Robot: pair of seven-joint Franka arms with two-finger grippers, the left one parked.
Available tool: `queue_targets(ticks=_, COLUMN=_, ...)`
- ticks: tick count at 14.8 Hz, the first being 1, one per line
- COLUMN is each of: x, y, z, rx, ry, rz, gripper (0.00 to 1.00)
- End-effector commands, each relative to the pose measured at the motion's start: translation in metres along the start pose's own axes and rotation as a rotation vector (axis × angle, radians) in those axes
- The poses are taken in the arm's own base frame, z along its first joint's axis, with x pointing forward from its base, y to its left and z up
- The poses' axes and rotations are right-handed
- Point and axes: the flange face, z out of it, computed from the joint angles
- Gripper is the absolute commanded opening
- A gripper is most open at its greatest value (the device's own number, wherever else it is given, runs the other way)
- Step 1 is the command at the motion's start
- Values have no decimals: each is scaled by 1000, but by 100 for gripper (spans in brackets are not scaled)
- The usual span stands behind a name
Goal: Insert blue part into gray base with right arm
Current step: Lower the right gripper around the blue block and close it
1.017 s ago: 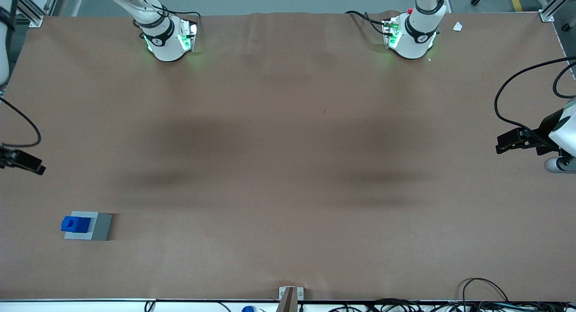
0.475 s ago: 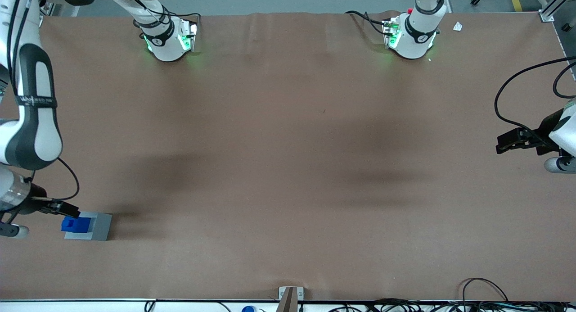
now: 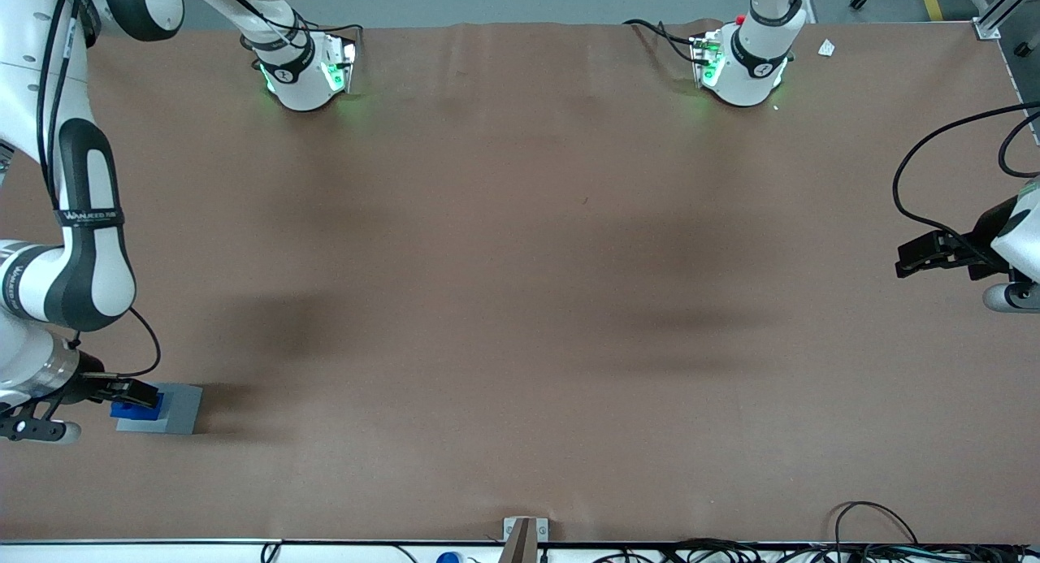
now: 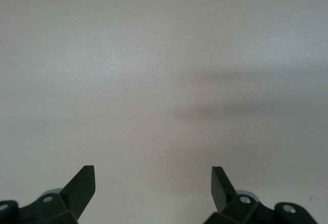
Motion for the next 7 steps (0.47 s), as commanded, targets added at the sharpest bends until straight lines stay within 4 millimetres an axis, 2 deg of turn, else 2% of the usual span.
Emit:
queue_targets(ticks=1, x=6, y=12, z=3, rx=1, ry=18, rz=-26, gripper=100)
queue_targets(ticks=7, x=6, y=16, z=26, rx=-8, ry=45, rz=-66, gripper=100)
